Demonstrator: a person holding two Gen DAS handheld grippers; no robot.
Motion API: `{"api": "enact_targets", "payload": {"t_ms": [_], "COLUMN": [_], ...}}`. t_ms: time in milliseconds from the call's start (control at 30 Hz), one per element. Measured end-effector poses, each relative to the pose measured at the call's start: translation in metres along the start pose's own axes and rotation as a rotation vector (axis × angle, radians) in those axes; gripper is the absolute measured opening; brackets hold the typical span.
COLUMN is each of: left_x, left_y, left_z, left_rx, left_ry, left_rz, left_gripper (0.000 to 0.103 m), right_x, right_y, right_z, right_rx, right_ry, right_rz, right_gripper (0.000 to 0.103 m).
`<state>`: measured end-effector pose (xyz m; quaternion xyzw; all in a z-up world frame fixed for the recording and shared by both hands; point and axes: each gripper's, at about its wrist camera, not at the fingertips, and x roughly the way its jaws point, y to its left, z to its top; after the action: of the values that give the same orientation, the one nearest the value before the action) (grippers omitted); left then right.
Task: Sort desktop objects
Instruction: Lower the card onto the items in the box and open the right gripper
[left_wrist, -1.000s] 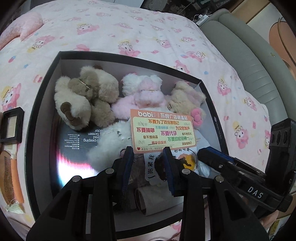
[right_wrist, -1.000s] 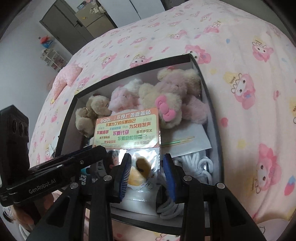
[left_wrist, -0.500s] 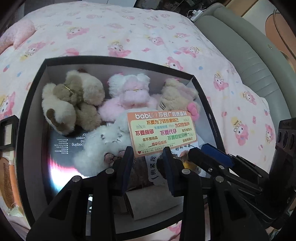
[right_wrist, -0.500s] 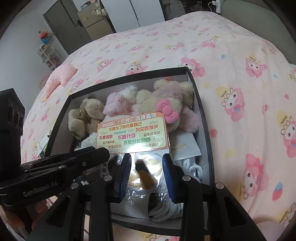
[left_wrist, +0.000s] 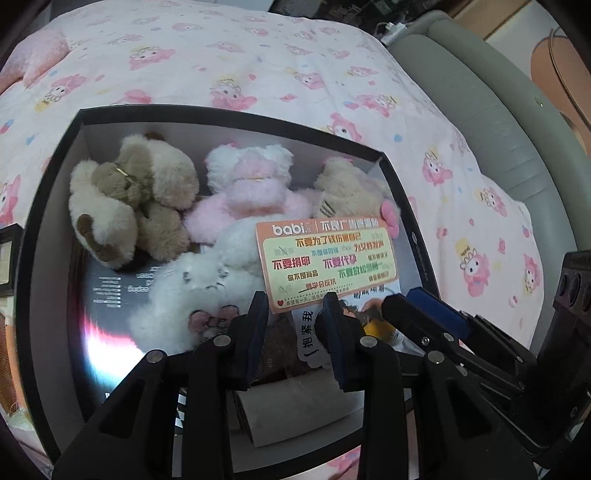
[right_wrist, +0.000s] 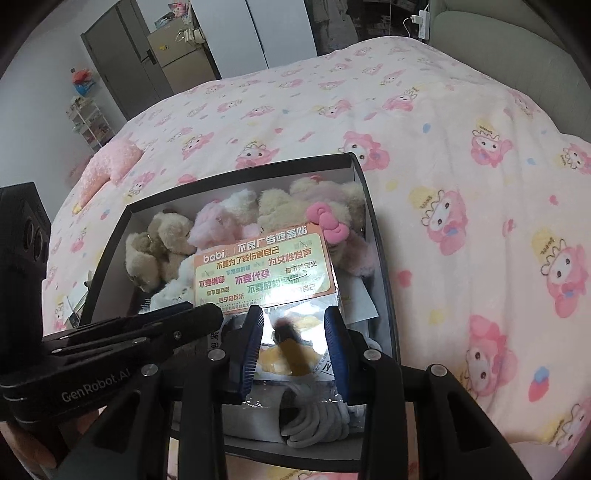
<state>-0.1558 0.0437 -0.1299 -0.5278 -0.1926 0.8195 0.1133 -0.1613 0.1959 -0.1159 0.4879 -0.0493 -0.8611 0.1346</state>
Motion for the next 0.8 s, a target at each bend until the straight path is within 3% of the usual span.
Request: {"api": "enact_targets", "payload": {"t_ms": [233,533,800], "left_x": [-0.008,0.024,0.028], "left_y": [0.006,-0.004,0.004], "left_z": [0.005,0.014,0.015], "left_rx": [-0.025,0.001,-0.017], "left_ry": [-0.043,0.02,0.026], "left_rz": [-0.014,-0.025,-0.033], "left_gripper": [0.029,0.029,0.029], "right_x": [0.005,0.028,0.035], "right_y": [0.012,0.003,0.006], "right_z": [0.0,-0.004,-0.007], "right_rx": [-0.048,0.012,-0.005], "right_ry": [0.011,0.131,0.154], "right_rz": [0.039,0.064,0.038], "right_gripper": [0.031,0.031,0.031]}}
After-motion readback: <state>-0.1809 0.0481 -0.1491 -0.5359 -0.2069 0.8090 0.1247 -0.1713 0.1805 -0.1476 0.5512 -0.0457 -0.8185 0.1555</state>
